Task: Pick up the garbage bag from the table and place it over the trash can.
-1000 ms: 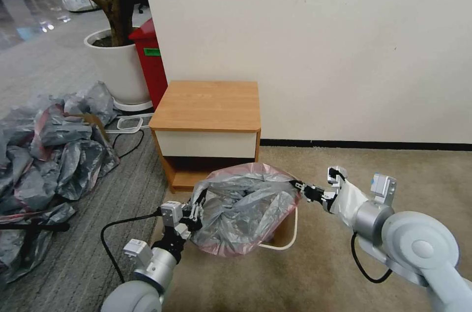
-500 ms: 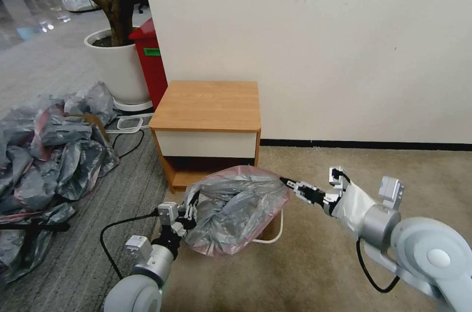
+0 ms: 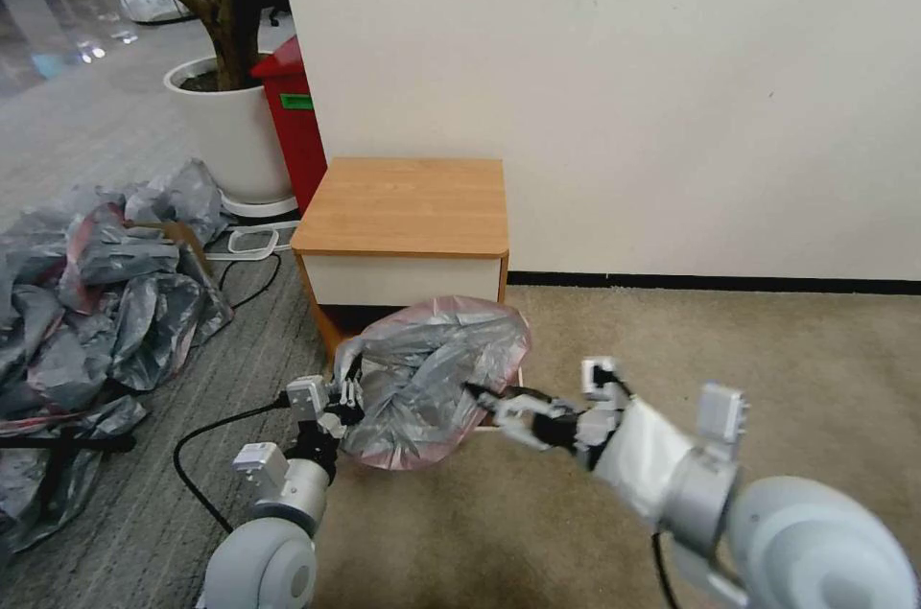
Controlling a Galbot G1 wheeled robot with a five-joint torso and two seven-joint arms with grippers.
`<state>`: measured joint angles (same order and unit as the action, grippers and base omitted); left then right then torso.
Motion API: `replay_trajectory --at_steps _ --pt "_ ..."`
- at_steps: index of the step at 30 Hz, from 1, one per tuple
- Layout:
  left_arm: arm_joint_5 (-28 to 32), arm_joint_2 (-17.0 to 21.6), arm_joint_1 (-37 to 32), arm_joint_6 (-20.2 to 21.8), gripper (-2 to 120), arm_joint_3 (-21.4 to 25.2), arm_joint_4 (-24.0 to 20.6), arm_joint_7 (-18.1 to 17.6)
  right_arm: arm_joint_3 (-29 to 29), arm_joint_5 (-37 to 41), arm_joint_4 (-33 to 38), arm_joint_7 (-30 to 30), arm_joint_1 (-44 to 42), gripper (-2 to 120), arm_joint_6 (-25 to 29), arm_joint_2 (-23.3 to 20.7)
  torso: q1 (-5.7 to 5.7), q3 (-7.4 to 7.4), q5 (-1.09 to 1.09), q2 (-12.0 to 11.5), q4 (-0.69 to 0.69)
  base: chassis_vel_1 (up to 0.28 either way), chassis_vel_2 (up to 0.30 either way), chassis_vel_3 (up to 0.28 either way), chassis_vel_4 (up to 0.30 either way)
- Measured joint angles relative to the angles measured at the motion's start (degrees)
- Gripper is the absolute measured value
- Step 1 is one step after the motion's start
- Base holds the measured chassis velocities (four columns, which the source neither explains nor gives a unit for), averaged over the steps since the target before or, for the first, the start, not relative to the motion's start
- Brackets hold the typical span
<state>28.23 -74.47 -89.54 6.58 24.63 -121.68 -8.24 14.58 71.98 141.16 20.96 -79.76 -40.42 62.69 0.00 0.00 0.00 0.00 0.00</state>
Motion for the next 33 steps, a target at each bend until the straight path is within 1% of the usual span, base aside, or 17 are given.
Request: replay_trajectory --at_steps 1,3,6,7,9,12,16,21,25,30,33 --pt "-0.3 0.0 -0.1 -0.1 9 0.0 -0.4 0.0 -1.3 -2.1 -1.0 -0.4 0.4 100 0.0 0.6 0.00 0.00 0.00 0.0 0.00 0.000 0.000 0.000 0.000" --pt "-0.5 0.1 -0.2 -0.2 9 0.0 -0.8 0.0 -2.2 -3.2 -1.7 -0.5 0.7 100 0.0 1.3 0.00 0.00 0.00 0.0 0.00 0.000 0.000 0.000 0.000" --pt "-0.9 0.1 -0.3 -0.5 9 0.0 -1.2 0.1 -4.3 -6.5 -3.2 0.9 1.3 100 0.0 3.1 0.00 0.00 0.00 0.0 0.00 0.000 0.000 0.000 0.000" --pt "-0.9 0.1 -0.3 -0.5 9 0.0 -1.2 0.1 -4.3 -6.5 -3.2 0.9 1.3 100 0.0 3.1 0.00 0.00 0.00 0.0 0.00 0.000 0.000 0.000 0.000" --pt "-1.1 0.0 -0.2 -0.7 9 0.0 -1.4 0.2 -5.2 -9.8 -4.1 1.9 1.5 100 0.0 4.0 0.00 0.00 0.00 0.0 0.00 0.000 0.000 0.000 0.000" --pt "-1.1 0.0 -0.1 -0.8 9 0.0 -1.6 0.3 -5.7 -10.9 -4.3 2.7 1.5 100 0.0 4.3 0.00 0.00 0.00 0.0 0.00 0.000 0.000 0.000 0.000" --pt "-1.2 0.3 0.2 -1.0 9 0.0 -1.6 0.6 -6.4 -11.4 -4.4 4.6 1.2 100 0.0 5.0 0.00 0.00 0.00 0.0 -0.01 0.000 0.000 0.000 0.000" --pt "-1.3 0.5 0.7 -1.2 9 -0.1 -1.2 1.3 -6.8 -11.4 -4.6 5.0 1.3 100 0.0 5.5 0.00 0.00 0.00 0.0 -0.01 0.000 0.000 0.000 0.000" --pt "-1.3 0.6 1.0 -1.2 9 -0.3 -1.0 1.7 -6.8 -11.2 -4.8 5.0 1.5 100 0.0 5.9 0.00 0.00 0.00 0.0 -0.01 0.000 0.000 0.000 0.000" --pt "-1.1 0.8 1.5 -1.2 9 -0.9 -0.9 1.9 -6.8 -10.6 -5.8 3.6 2.1 99 1.1 7.1 0.00 0.00 0.00 0.0 -0.01 0.000 0.000 0.000 0.000" --pt "-0.2 0.8 1.6 -1.2 9 -1.0 -0.9 1.9 -6.8 -10.6 -6.5 3.0 2.5 96 1.6 7.9 0.00 0.00 0.00 0.0 -0.01 0.000 0.000 0.000 0.000"
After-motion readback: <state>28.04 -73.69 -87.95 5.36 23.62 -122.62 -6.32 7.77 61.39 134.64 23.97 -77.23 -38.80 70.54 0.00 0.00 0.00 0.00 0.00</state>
